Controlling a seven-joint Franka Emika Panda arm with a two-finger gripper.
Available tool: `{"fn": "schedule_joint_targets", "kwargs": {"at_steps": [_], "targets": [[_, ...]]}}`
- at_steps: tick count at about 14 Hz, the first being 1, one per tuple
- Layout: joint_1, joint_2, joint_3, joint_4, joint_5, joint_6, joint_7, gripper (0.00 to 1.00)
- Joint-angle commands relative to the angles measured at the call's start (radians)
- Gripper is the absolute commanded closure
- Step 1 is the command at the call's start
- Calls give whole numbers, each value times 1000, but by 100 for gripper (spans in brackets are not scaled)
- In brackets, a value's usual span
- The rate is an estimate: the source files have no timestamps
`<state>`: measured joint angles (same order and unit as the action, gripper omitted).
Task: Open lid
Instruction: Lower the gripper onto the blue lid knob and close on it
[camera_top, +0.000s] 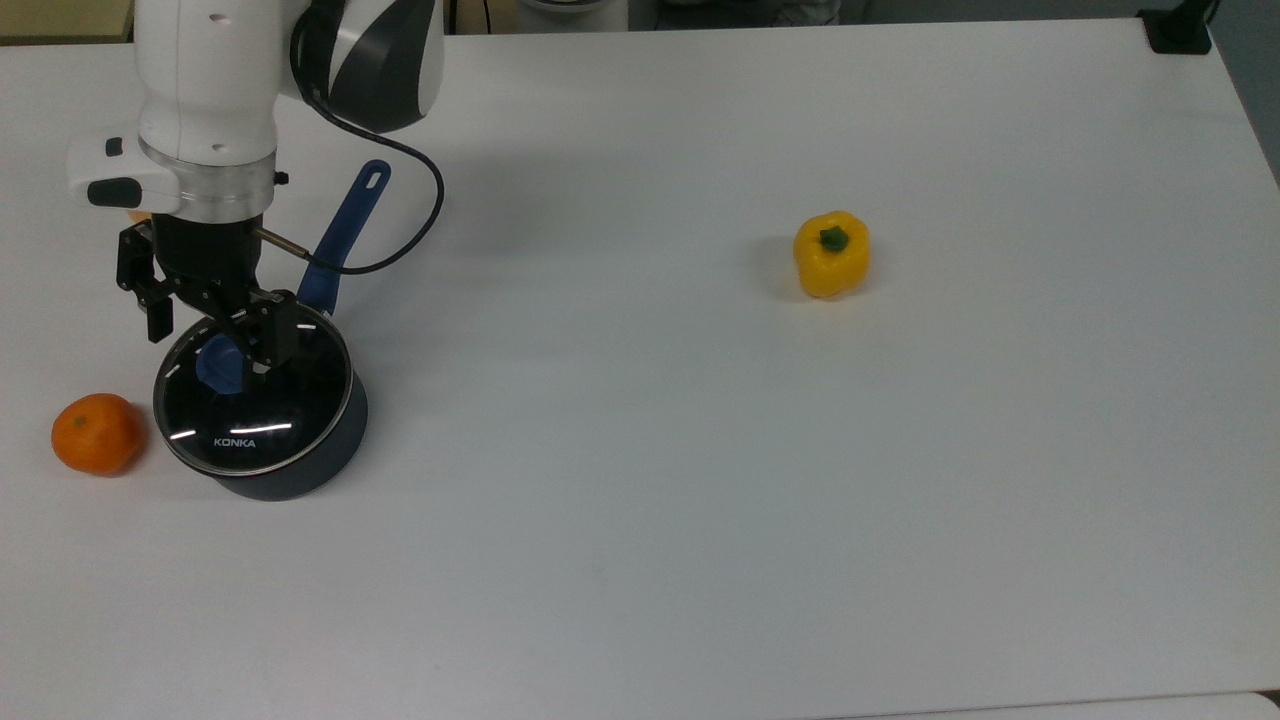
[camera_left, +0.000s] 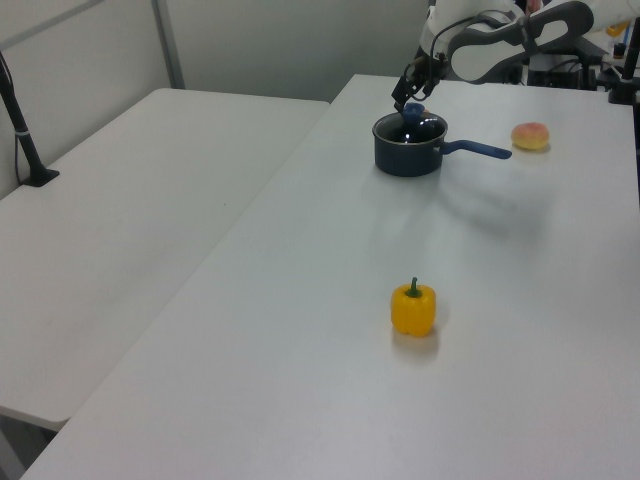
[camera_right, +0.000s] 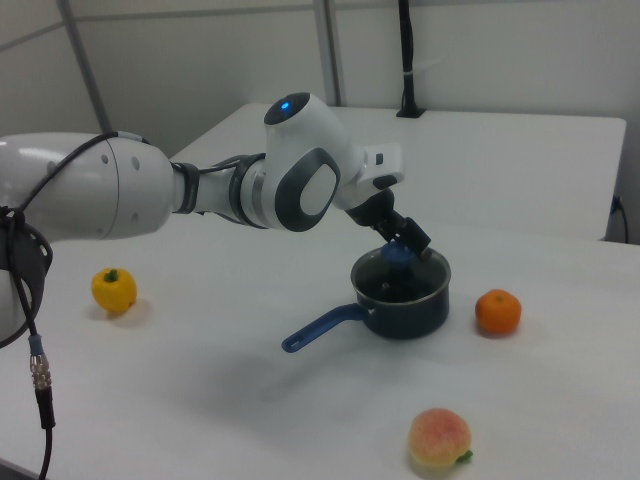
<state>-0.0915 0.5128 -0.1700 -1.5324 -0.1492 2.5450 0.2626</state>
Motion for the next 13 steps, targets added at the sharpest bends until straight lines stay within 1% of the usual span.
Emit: {"fn": "schedule_joint_targets", "kwargs": {"at_steps": [1, 3, 8, 13], "targets": [[2, -4, -2, -40, -24, 9, 49, 0], [2, -4, -2, -41, -27, 9, 88, 0], [4, -4, 4, -61, -27, 9, 105, 0], [4, -4, 6, -61, -26, 9, 147, 0]]}}
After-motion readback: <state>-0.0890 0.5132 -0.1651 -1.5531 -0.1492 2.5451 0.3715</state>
